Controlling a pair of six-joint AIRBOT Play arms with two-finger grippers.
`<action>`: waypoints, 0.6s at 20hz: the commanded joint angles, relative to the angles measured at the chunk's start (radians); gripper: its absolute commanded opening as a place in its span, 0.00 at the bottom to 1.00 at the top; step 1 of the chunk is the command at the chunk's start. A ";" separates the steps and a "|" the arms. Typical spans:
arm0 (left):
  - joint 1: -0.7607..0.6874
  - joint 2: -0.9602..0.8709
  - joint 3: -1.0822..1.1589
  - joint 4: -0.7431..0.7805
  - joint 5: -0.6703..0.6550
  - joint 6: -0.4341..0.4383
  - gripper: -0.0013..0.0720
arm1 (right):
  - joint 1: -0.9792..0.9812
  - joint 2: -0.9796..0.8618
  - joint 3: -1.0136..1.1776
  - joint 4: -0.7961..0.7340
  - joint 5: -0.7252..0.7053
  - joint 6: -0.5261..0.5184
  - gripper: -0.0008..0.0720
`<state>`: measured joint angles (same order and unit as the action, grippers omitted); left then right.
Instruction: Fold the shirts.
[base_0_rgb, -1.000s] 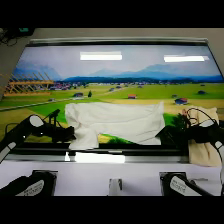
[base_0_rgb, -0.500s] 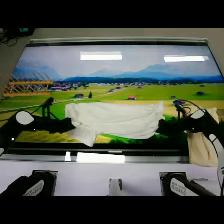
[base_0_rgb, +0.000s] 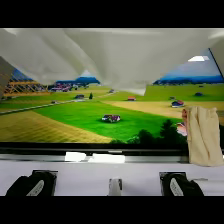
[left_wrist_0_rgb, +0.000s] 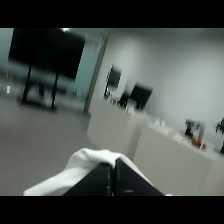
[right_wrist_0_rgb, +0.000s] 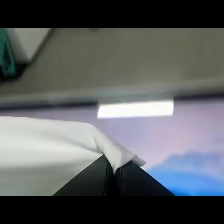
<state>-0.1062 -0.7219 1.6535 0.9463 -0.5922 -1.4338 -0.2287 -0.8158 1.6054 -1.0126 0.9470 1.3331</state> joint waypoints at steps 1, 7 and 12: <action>0.000 0.027 0.233 0.003 0.081 0.008 0.06 | 0.002 0.127 0.197 -0.011 -0.113 0.032 0.04; 0.000 0.023 0.232 0.151 -0.184 0.008 0.06 | 0.002 0.176 0.197 -0.180 0.140 0.131 0.04; 0.000 -0.039 0.137 0.326 -0.633 -0.071 0.06 | 0.002 0.066 0.154 -0.271 0.548 0.178 0.04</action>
<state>-0.1066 -0.7319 1.8481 1.1759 -0.9607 -1.4620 -0.2268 -0.6998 1.7824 -1.2297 1.2434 1.4673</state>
